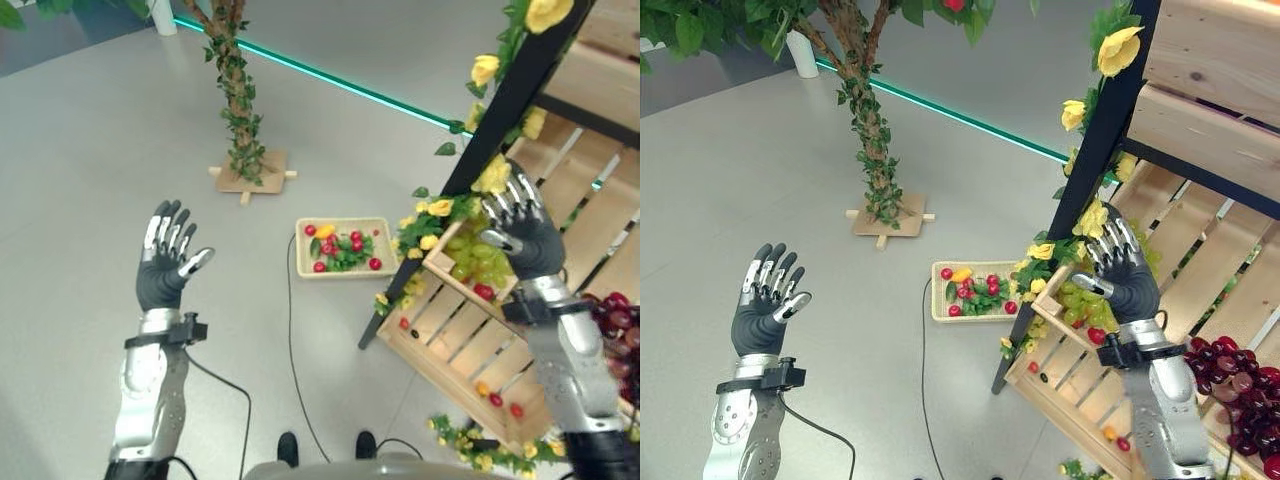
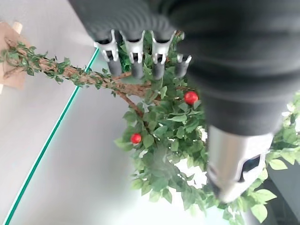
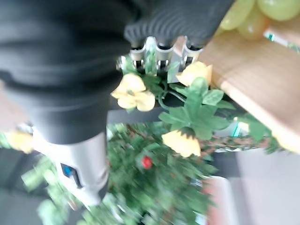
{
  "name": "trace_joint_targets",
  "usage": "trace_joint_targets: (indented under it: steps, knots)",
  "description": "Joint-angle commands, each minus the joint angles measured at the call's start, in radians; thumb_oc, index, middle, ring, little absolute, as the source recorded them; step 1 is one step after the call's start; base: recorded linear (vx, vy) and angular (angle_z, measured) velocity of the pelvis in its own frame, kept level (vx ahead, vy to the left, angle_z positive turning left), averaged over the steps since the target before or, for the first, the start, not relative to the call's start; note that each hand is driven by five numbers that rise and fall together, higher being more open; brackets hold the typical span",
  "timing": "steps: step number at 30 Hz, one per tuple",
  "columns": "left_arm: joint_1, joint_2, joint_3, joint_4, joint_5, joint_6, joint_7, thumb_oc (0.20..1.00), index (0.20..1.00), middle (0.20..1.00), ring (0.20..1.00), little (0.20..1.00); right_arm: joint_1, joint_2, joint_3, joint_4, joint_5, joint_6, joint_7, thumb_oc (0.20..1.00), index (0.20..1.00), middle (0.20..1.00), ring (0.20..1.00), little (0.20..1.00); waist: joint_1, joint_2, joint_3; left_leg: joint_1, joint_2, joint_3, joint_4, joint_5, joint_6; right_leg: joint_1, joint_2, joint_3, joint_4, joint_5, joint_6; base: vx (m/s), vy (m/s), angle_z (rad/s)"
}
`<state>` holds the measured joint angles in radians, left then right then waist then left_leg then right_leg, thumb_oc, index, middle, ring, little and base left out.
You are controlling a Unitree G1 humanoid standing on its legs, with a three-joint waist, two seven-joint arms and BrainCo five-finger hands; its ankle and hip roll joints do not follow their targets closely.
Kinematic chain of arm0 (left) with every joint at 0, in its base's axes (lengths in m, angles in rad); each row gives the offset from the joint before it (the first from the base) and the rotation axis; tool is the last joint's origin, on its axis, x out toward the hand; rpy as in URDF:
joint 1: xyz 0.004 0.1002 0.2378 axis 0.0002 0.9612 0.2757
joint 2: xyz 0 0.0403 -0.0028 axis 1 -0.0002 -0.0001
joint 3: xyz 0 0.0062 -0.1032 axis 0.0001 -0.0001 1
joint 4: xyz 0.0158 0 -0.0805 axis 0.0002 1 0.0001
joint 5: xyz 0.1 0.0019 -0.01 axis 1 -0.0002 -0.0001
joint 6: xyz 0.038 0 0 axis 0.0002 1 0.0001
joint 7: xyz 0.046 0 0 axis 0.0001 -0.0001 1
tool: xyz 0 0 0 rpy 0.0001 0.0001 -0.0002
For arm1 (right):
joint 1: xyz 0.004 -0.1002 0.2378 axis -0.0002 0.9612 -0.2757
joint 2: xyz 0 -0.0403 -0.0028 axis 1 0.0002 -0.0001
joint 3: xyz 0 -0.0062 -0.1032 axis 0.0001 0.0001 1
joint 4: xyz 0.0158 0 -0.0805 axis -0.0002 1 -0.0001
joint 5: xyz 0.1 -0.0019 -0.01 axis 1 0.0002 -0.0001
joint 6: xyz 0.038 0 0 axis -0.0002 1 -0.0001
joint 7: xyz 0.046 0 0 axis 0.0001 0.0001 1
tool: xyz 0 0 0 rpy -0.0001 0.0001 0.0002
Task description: Pick up the fruits from the basket on one side to the basket on the other side
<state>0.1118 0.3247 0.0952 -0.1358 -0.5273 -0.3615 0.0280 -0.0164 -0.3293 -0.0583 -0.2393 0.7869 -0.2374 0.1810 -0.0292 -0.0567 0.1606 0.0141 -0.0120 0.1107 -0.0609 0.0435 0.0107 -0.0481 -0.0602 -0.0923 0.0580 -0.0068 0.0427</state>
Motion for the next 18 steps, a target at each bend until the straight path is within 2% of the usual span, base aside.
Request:
trace_joint_targets:
  steps: [1, 2, 3, 4, 5, 9, 12, 18]
  knots:
    - [-0.005, 0.061, 0.002, -0.041, -0.029, -0.070, 0.020, 1.000, 1.000, 1.000, 1.000, 1.000, -0.029, 0.087, 0.111, -0.039, 0.195, -0.074, 0.061, 1.000, 1.000, 1.000, 1.000, 1.000, 0.054, -0.037, -0.019, -0.055, -0.022, -0.015, 0.081, -0.091, 0.044, -0.072, -0.064, 0.049, 0.221, -0.013, 0.113, -0.14, 0.026, -0.31]
    - [-0.006, 0.057, -0.004, -0.040, -0.036, -0.071, 0.019, 1.000, 1.000, 1.000, 1.000, 1.000, -0.029, 0.093, 0.126, -0.045, 0.209, -0.071, 0.063, 1.000, 1.000, 1.000, 1.000, 1.000, 0.055, -0.030, -0.024, -0.063, -0.019, -0.017, 0.075, -0.077, 0.045, -0.063, -0.041, 0.060, 0.242, -0.032, 0.104, -0.06, 0.007, -0.19]
    - [-0.005, 0.057, -0.004, -0.040, -0.036, -0.071, 0.019, 1.000, 1.000, 1.000, 1.000, 1.000, -0.028, 0.093, 0.127, -0.046, 0.210, -0.071, 0.063, 1.000, 1.000, 1.000, 1.000, 1.000, 0.055, -0.031, -0.024, -0.062, -0.020, -0.016, 0.073, -0.077, 0.045, -0.064, -0.042, 0.061, 0.246, -0.035, 0.104, -0.10, -0.026, 0.01]
    - [0.000, 0.052, -0.005, -0.045, -0.043, -0.065, 0.009, 1.000, 1.000, 1.000, 1.000, 1.000, -0.016, 0.090, 0.144, -0.064, 0.229, -0.055, 0.083, 1.000, 1.000, 1.000, 1.000, 1.000, 0.056, -0.019, -0.040, -0.078, -0.014, -0.024, 0.059, -0.057, 0.048, -0.054, 0.015, 0.101, 0.323, -0.090, 0.089, -0.08, -0.046, 0.03]
    - [-0.003, 0.051, -0.005, -0.043, -0.041, -0.064, 0.008, 1.000, 1.000, 1.000, 1.000, 1.000, -0.014, 0.088, 0.145, -0.069, 0.226, -0.055, 0.089, 1.000, 1.000, 1.000, 1.000, 1.000, 0.056, -0.018, -0.050, -0.085, -0.018, -0.027, 0.053, -0.053, 0.046, -0.046, 0.035, 0.120, 0.321, -0.105, 0.082, -0.10, -0.081, 0.02]
    - [-0.006, 0.035, -0.004, -0.032, -0.040, -0.069, 0.005, 1.000, 1.000, 1.000, 1.000, 1.000, -0.011, 0.113, 0.161, -0.065, 0.293, -0.061, 0.108, 1.000, 1.000, 1.000, 1.000, 1.000, 0.070, -0.017, -0.086, -0.092, -0.031, -0.032, 0.037, -0.038, 0.033, 0.011, 0.028, 0.098, 0.177, -0.134, 0.054, -0.01, -0.114, 0.01]
    - [-0.008, 0.026, -0.011, -0.033, -0.054, -0.072, -0.001, 1.000, 1.000, 1.000, 1.000, 1.000, -0.010, 0.096, 0.160, -0.081, 0.284, -0.062, 0.102, 1.000, 1.000, 1.000, 1.000, 1.000, 0.061, -0.006, -0.084, -0.100, -0.023, -0.040, 0.052, -0.031, 0.020, 0.024, 0.044, 0.104, 0.144, -0.136, 0.040, -0.02, -0.135, 0.20]
    - [-0.017, 0.014, -0.042, -0.024, -0.059, -0.066, -0.007, 1.000, 1.000, 1.000, 1.000, 1.000, 0.011, 0.078, 0.148, -0.092, 0.288, -0.056, 0.106, 1.000, 1.000, 1.000, 1.000, 1.000, 0.039, 0.001, -0.090, -0.111, -0.006, -0.069, 0.078, -0.015, -0.009, 0.066, 0.059, 0.067, 0.102, -0.144, 0.009, -0.03, -0.144, 0.23]
